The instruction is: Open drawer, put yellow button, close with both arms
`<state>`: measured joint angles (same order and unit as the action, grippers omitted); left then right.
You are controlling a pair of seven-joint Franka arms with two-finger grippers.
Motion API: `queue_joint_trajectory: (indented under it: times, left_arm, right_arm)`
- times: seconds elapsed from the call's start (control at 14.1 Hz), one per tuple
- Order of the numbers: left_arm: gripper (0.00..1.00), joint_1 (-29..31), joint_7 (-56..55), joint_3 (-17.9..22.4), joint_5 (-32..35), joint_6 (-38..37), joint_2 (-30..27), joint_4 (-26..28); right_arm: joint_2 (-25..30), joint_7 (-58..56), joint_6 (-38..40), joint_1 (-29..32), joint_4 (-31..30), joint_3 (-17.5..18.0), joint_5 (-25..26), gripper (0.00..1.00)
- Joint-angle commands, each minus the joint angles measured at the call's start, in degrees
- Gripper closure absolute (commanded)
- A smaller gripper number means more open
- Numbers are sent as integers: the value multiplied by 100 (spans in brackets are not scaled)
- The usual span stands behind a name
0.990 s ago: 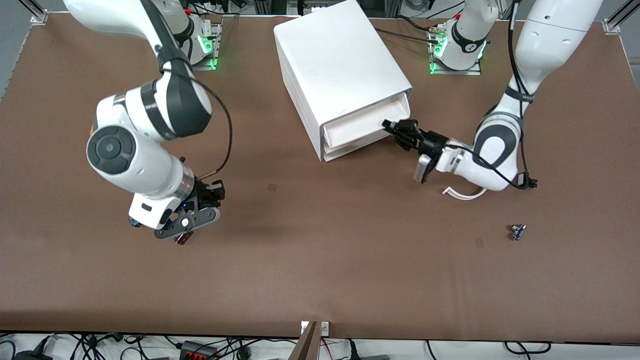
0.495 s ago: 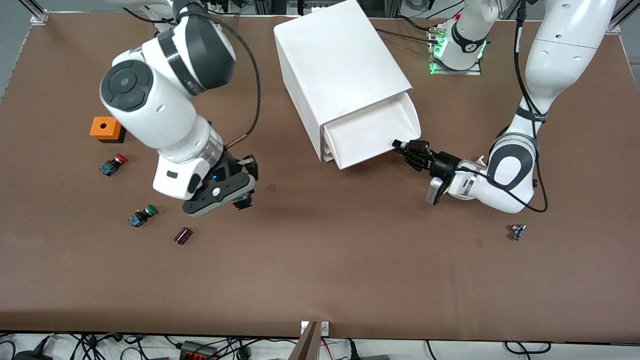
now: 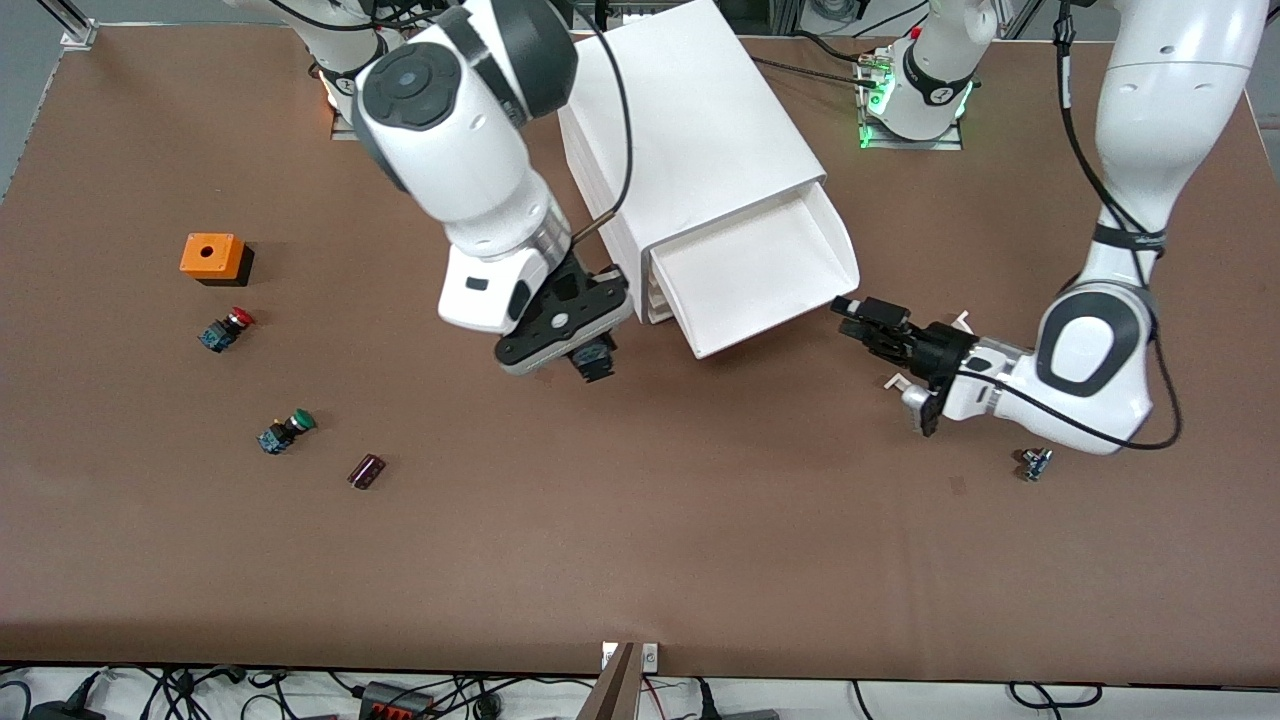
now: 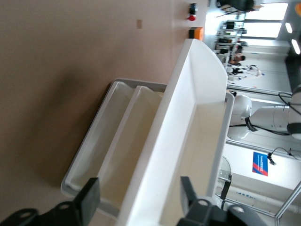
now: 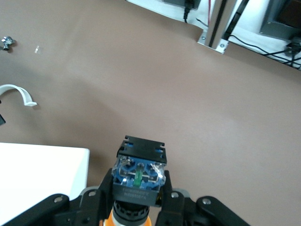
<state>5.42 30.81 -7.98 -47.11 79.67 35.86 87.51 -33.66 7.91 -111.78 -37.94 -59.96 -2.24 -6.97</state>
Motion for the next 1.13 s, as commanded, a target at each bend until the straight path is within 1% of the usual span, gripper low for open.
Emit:
queue_joint_trajectory:
  times: [0.0,0.14,0.28,0.42,0.64,0.71,0.85,0.99,1.06]
  left_arm:
    - [0,56,-1187,-10,648,-337,-87,-576]
    - [0,12,-1882,-28,1306,-347,-324,-700]
    - [0,-14,-2463,-115,2307,-338,-527,-893]
    - [0,-84,-2886,-133,2916,-329,-729,-929]
    - [0,-461,-3719,-133,4031,-259,-1115,-946]
    - [0,-541,-3949,-116,4235,-276,-1177,-973]
    - [0,-559,-3978,-90,4333,-294,-1160,-1602]
    - [0,-507,-3969,-46,4316,-285,-994,-2026]
    - [0,-437,-3943,-45,4272,-294,-1019,-2019]
  right_arm:
    - [-140,350,-238,-318,143,-66,-42,100]
    - [-237,509,-440,-634,143,-118,81,100]
    - [-334,719,-634,-855,143,-110,362,100]
    - [-474,1140,-766,-1101,152,-110,363,100]
    - [-685,1353,-854,-1347,152,-118,372,100]
    - [-747,1423,-881,-1391,152,-118,372,100]
    - [-870,1590,-925,-1523,152,-110,372,100]
    - [-967,1599,-881,-1664,152,-110,389,100]
    - [-967,1599,-863,-1708,152,-110,380,100]
